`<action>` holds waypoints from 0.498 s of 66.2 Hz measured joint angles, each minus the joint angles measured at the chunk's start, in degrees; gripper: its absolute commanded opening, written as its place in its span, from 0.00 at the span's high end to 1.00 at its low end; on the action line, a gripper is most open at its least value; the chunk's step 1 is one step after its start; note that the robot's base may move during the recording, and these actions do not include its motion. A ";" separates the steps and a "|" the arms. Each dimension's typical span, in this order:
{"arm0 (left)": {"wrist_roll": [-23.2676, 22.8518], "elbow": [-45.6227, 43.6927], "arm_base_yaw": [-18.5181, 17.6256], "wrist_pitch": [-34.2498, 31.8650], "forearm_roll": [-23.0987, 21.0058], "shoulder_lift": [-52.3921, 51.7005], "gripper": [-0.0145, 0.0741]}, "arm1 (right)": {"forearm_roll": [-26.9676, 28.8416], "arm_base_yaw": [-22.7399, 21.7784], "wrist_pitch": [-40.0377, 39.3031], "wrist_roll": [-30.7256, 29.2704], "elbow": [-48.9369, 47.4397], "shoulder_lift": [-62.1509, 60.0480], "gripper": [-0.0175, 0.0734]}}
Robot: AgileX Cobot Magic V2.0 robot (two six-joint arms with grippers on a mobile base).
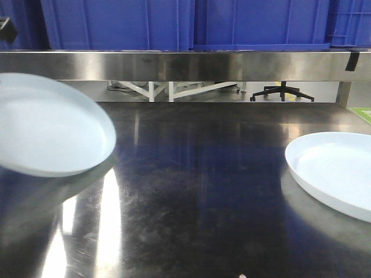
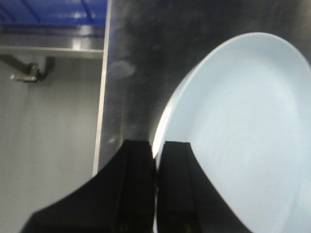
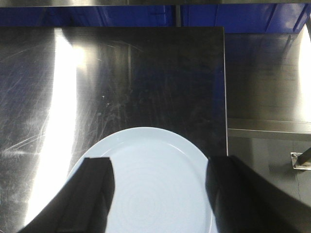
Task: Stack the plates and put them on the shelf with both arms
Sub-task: 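Grip the plate rim with the left gripper and drag it toward center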
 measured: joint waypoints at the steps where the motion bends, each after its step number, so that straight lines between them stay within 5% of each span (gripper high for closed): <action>1: 0.00 -0.26 -0.36 0.00 -0.28 -0.15 0.73 | -0.02 0.00 0.00 0.00 0.00 0.00 0.24; 33: 0.00 -5.51 -15.25 -2.89 -5.73 5.15 0.73 | 0.11 0.00 0.24 0.00 0.00 0.00 0.24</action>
